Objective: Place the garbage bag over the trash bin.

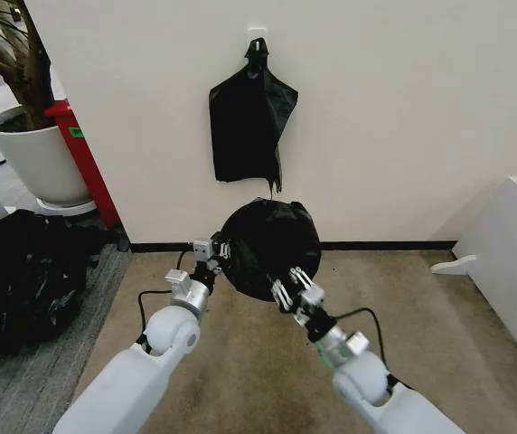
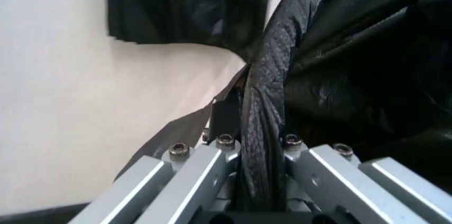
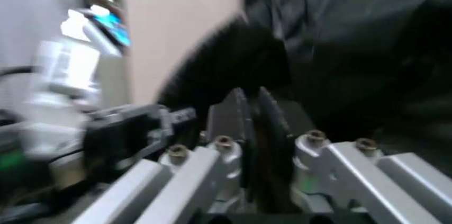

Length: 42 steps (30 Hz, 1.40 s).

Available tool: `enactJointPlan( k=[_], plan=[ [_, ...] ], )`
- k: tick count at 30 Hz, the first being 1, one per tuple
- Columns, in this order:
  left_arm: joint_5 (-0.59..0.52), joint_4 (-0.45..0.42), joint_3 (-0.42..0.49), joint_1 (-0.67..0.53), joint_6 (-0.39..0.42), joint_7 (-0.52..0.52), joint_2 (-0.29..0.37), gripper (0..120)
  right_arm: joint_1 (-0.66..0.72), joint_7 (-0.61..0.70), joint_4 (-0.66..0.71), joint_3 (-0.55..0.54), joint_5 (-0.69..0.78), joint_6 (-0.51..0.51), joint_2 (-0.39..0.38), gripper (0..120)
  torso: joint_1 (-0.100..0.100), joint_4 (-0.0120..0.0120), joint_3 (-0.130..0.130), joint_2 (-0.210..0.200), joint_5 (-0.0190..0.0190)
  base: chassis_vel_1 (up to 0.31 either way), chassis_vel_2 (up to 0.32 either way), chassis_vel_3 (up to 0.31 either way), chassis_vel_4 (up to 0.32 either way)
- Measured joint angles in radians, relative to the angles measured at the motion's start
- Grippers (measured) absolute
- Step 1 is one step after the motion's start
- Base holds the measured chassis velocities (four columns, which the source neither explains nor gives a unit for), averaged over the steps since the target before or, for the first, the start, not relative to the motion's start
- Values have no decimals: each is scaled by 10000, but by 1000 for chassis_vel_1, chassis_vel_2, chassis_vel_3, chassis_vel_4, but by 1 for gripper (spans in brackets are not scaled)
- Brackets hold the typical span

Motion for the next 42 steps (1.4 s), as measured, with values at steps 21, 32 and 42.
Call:
enactJointPlan(
  k=[21,32,42],
  plan=[
    [1900,281,465,167,-891,442,0,1,2980,5486,-1094,-685,2928,-7074,706,0,0,1,1,0,-1,0,0,0,0],
    [1825,49,711,191,-828,624,125,1,3322,5583,-1803,-269,3402,-8011,689,0,0,1,1,-1,0,0,0,0,0],
    [1811,347,702,94,-871,635,24,1,2602,5115,-657,-631,3157,-7425,481,0,0,0,0,0,0,0,0,0,0]
  ],
)
